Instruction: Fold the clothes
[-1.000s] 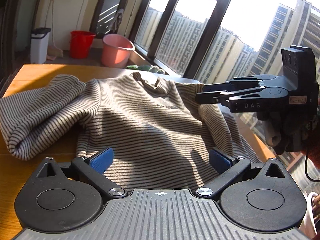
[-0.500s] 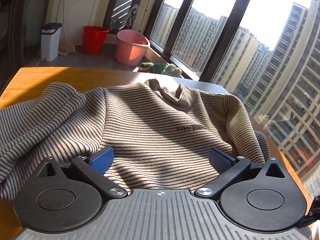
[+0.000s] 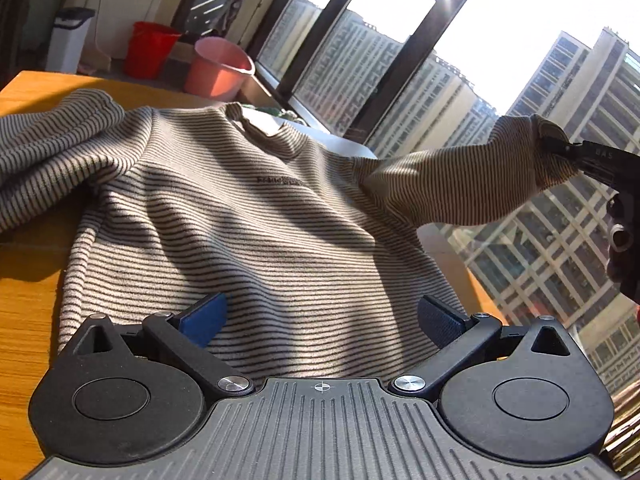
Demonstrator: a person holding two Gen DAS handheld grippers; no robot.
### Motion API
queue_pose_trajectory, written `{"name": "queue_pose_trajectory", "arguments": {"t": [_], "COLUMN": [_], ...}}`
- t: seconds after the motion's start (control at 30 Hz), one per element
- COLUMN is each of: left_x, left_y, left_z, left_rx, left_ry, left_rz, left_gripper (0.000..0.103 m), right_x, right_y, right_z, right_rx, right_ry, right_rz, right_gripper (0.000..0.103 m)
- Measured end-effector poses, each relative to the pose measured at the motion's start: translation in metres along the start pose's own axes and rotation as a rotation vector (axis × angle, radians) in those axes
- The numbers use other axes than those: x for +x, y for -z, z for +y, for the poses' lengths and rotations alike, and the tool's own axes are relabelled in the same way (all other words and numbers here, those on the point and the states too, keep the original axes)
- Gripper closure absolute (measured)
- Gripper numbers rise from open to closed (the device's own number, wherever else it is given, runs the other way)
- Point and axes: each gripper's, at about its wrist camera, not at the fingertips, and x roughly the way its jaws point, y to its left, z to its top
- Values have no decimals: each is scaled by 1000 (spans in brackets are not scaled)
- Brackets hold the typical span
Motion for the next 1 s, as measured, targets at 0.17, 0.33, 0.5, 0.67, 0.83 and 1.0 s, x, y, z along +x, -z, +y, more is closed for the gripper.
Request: {"name": "queue_pose_trajectory", "arguments": {"t": [0.17,0.33,0.5,0.67,0.83,1.0], "left_x": [6,5,3,2,-1,-1], "left_y": [5,6,7,7,8,8], "left_z": [-13,-8,-6,-4,-2,0], "left_rx": [84,73,61,46,34,25], "left_ry": [-55,-45,-33,-20,-9,-1], "left_rz": [2,-4,-9,-14,-18,-21], "left_gripper": [0,0,0,0,0,0], "right_x": [20,33,40,44,49,59], "right_y": [-24,-17,-25,-43,-55,-61], "right_z": [-33,3,45,81,119,158], "right_rx": [89,42,-14,-65,-106,-146], "right_ry": [96,1,-74,-132,-198,-274], "right_rz": [-15,13,21,6,-4,-7], "right_gripper": [97,99,99,99,99,99]}}
